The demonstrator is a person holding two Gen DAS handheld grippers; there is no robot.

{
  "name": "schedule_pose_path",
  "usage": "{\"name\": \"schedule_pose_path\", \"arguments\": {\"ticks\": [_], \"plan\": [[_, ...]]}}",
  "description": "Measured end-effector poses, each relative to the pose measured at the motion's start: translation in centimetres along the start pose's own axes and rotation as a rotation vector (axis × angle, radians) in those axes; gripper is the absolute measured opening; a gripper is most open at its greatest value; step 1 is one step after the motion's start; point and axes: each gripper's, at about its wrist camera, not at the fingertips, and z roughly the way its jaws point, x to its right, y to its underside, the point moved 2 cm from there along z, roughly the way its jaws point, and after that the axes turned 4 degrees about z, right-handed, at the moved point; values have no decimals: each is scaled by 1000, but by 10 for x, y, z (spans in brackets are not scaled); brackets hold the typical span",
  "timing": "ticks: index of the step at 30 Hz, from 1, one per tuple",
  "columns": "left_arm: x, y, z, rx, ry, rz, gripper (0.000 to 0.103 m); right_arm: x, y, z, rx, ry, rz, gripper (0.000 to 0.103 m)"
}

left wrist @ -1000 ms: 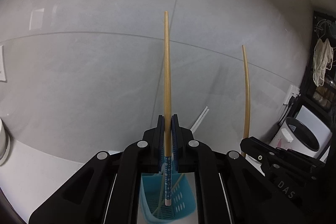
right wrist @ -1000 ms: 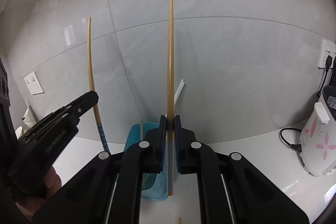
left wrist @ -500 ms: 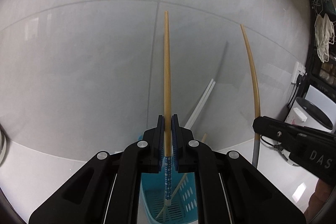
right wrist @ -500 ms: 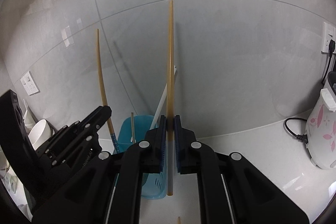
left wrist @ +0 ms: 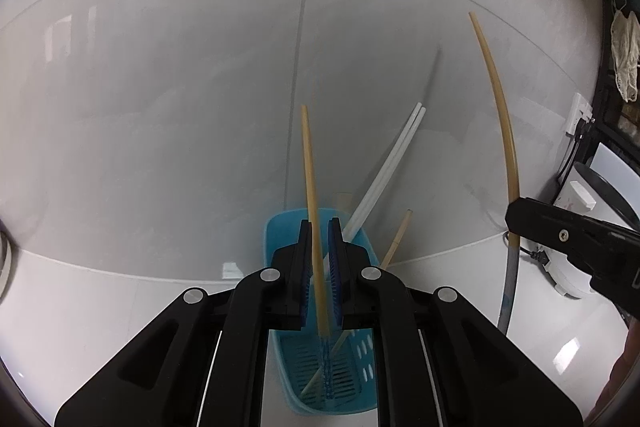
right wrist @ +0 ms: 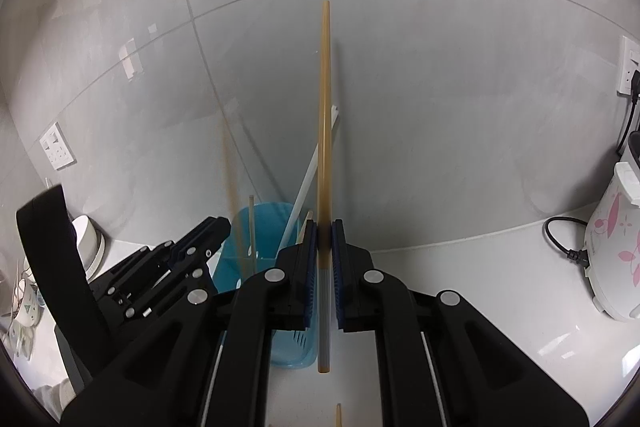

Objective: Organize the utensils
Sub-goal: 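Open the left tool into the holder while the right tool releases its chopstick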

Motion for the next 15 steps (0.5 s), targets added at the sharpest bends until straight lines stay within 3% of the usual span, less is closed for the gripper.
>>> {"name": "schedule_pose_path", "arguments": {"ticks": [3, 15], "plan": [[-4, -2, -4, -29, -26, -12, 17, 0, 3, -1, -4, -9, -3, 7], [-36, 2, -43, -132, -114, -65, 87, -17, -10, -1, 64, -130, 7, 7]]}}
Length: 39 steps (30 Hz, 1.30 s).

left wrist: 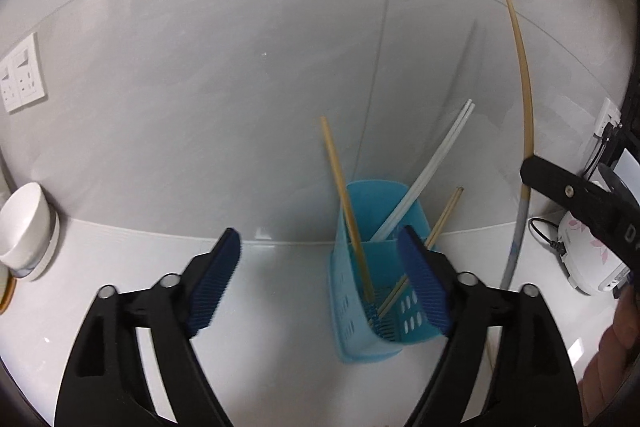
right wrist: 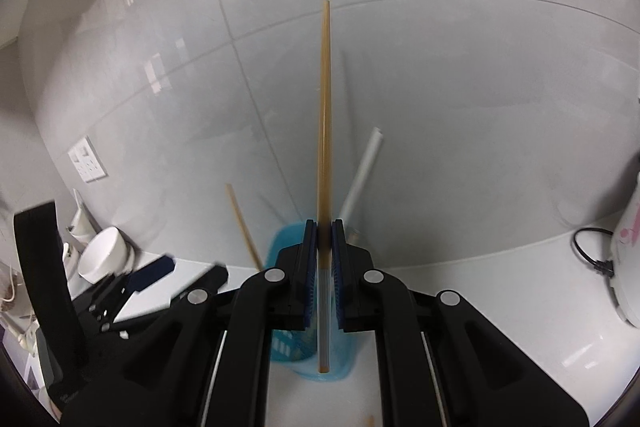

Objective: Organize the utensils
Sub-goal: 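Open the left tool into the holder while the right tool releases its chopstick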

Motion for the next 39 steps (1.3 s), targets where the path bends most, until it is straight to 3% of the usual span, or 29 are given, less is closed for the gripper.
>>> {"name": "schedule_pose_path", "arguments": {"ticks": [4, 8, 14, 32, 35, 37, 39], "plan": [[-16, 3, -6, -27, -3, -26, 97, -9, -3, 8, 13, -33, 9, 7], [-27, 7, -9, -46, -16, -23, 97, -17, -1, 13, 75, -49, 5, 7], [-31, 11, -4, -68, -22, -37, 97, -22, 9, 24, 101, -60, -6, 7], [-49, 11, 1, -82, -52, -67, 97, -33, 47, 57, -9, 3, -82, 7], [-47, 10, 1, -80, -58, -48, 97, -37, 47, 57, -55, 8, -98, 14], [-48, 10, 0, -77, -62, -41, 97, -37, 45, 51, -55, 15, -102, 38], [-49, 9, -3, -73, -63, -44, 97, -38, 41, 43, -47, 32, -111, 46]]}}
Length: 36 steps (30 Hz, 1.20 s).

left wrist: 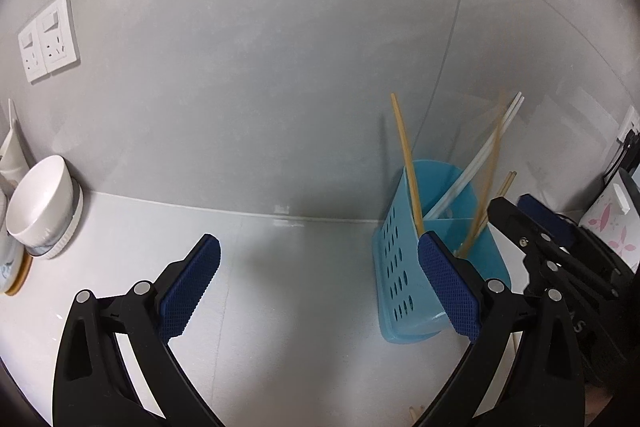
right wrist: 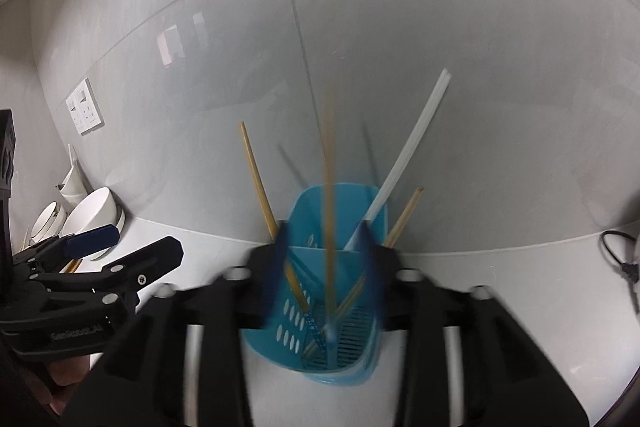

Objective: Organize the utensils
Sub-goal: 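Open the left tool into the holder while the right tool releases its chopstick, then move both open tools back to the chopsticks on the table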

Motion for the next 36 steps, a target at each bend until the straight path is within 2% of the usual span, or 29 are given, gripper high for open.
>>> {"name": "schedule_pose_path", "arguments": {"ticks": [2, 4, 7, 13, 21, 25, 36], "plan": [[-2, -1, -4, 5, -3, -4, 97, 0, -3, -6, -5, 17, -6, 51], [-3, -2, -9, 8, -5, -12, 97, 3, -3, -15, -9, 34, -8, 63], [-4, 0, -18, 14, -10, -20, 97, 7, -1, -28, -18, 58, -14, 73], [-1, 12, -38, -2, -13, -35, 97, 18, 14, -52, -61, 85, -4, 93], [1, 49, -50, -103, 15, -103, 97, 27, 50, -76, -152, 131, -19, 95], [3, 76, -51, -188, 34, -128, 97, 32, 68, -85, -195, 142, -19, 95], [7, 143, -50, -340, -17, -147, 97, 45, 126, -85, -375, 210, -21, 93]]}}
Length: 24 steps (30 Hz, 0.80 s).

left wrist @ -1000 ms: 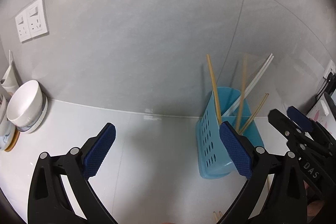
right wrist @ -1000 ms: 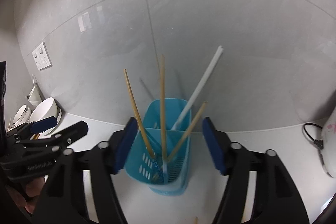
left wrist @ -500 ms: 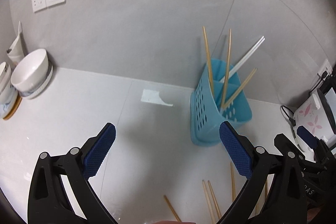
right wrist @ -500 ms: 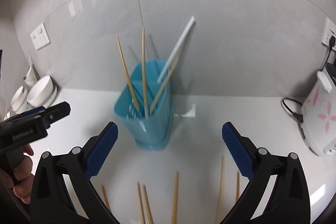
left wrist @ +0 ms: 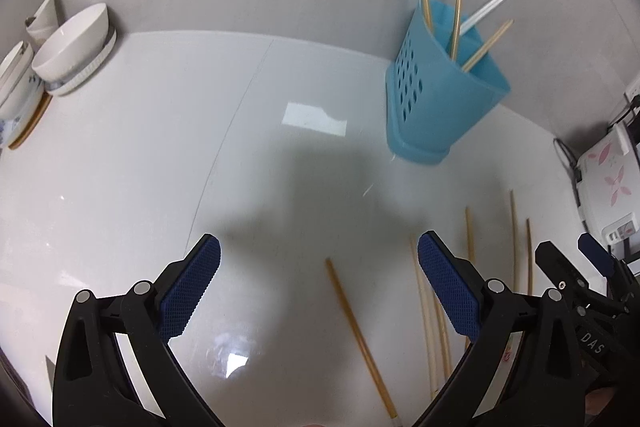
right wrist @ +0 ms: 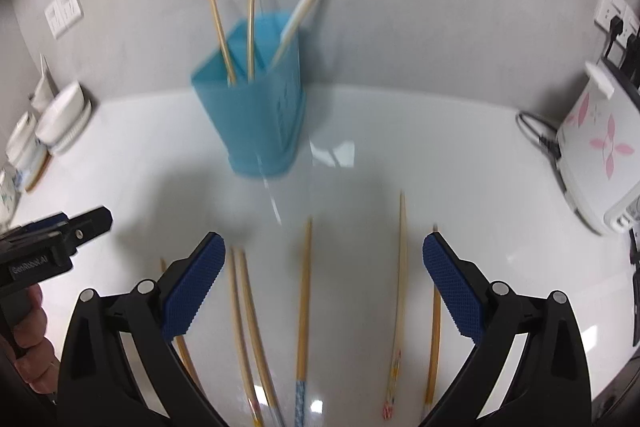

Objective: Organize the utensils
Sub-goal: 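Move both open tools back to the chopsticks on the table, then grasp a blue-patterned chopstick with the right tool while the left grasps a plain one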

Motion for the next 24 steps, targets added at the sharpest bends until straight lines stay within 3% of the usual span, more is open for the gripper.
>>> {"name": "schedule_pose_path", "arguments": {"ticks": [13, 24], "plan": [[12, 66, 36, -193, -43, -61, 97, -4, 53, 37, -256, 58, -61, 74], [36, 108, 52, -310, -63, -69, 96, -4, 70, 54, -398, 38, -60, 55]]}}
